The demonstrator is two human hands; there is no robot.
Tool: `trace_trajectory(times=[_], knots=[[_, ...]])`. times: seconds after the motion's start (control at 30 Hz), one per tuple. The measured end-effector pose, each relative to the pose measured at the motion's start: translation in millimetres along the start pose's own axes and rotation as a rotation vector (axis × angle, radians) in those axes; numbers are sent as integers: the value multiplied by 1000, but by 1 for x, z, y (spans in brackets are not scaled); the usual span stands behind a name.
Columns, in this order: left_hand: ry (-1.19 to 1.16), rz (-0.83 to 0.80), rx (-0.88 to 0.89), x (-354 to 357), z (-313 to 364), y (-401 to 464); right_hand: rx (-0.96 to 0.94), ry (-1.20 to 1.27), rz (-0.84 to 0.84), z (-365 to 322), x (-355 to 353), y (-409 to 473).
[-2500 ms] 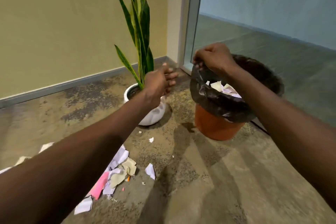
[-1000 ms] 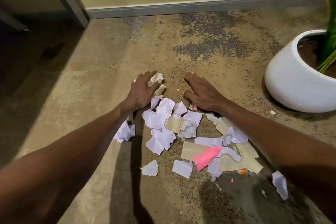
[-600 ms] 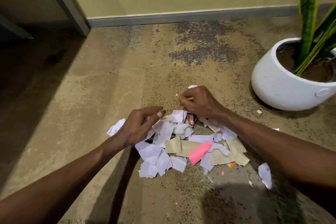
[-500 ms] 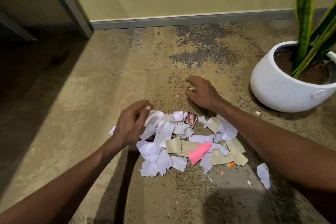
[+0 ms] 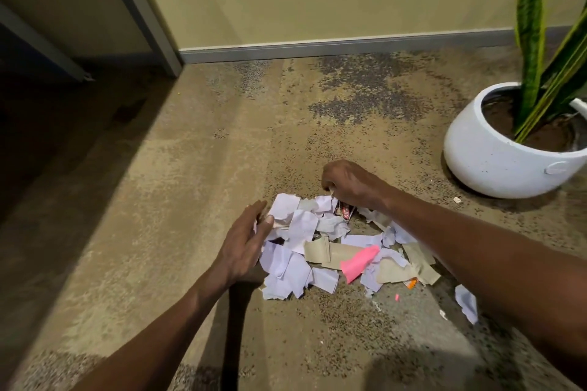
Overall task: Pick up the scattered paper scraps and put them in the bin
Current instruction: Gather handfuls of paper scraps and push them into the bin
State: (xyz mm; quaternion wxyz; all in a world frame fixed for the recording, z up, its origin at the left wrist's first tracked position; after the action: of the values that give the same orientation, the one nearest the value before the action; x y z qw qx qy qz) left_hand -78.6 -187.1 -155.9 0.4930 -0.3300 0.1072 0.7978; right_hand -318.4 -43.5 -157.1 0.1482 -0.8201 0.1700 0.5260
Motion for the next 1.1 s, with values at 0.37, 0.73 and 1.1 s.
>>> trace_trajectory(times=[0.37,0.73,1.1], knots=[[511,-277,191,29,19,-7,-46,-28,-350,-38,5,-72],[561,-58,370,47,14,-38,-205,-173,-236,-62,13,-109],[292,-57,344,39,28,-48,-26,344,-139,-78,31,-134]])
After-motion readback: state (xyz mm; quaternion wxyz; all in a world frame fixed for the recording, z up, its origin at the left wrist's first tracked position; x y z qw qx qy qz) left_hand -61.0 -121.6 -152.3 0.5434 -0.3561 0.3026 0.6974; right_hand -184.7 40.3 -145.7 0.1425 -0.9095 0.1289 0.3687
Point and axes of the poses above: each hand's wrist, its own y-axis towards the middle knuckle, its own x-axis out of the palm, z = x × y, the point moved 1 cm from there along y, towards the middle knuckle
